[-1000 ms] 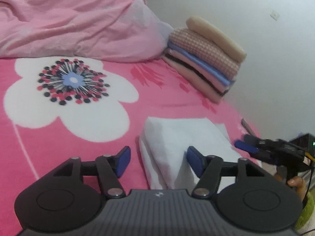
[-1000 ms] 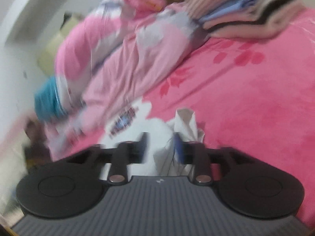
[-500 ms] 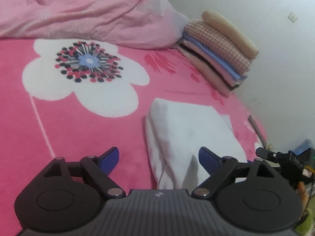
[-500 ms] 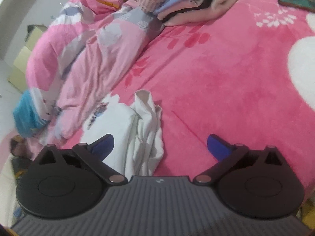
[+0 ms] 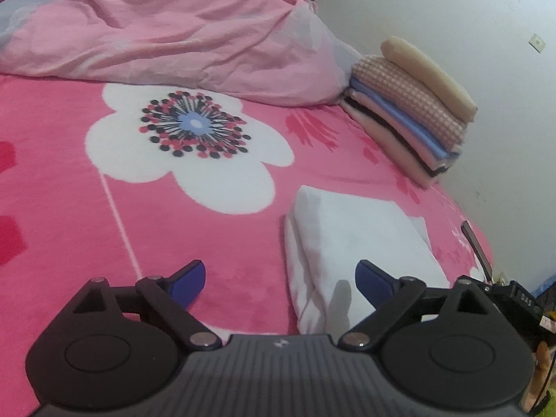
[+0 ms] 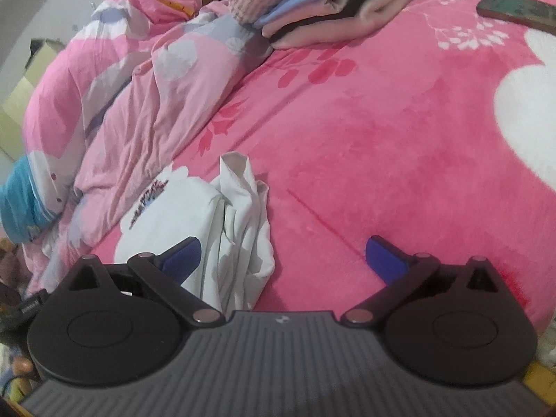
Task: Fold clothes
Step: 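Position both open grippers around the folded white shirt bundle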
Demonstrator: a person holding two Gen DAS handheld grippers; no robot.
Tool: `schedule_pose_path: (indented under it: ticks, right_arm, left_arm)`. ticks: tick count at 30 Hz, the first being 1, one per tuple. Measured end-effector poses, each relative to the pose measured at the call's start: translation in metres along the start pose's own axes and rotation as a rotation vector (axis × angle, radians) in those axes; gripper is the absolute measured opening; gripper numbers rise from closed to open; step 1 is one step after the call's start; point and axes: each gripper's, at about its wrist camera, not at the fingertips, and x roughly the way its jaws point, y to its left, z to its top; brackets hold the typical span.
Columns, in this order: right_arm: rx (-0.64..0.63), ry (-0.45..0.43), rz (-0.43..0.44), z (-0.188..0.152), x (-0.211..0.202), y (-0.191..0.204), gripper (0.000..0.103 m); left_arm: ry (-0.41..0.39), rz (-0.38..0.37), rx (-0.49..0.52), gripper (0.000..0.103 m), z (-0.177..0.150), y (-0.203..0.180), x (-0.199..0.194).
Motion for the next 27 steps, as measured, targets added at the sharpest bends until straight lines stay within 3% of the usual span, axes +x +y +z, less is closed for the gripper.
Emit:
schedule_pose_path:
  ticks: [15,27]
  right_arm:
    - [0.039,0.049,-0.03,0.006,0.003,0.004,0.102]
    - [0.008,0.106,-0.08,0.007,0.001,0.016,0.102]
  left_arm:
    - [-0.001,0.095,0.005,0.094,-0.009,-0.003,-0.004]
    - [0.013,0.096,0.015,0.094,-0.013,-0.006,-0.003]
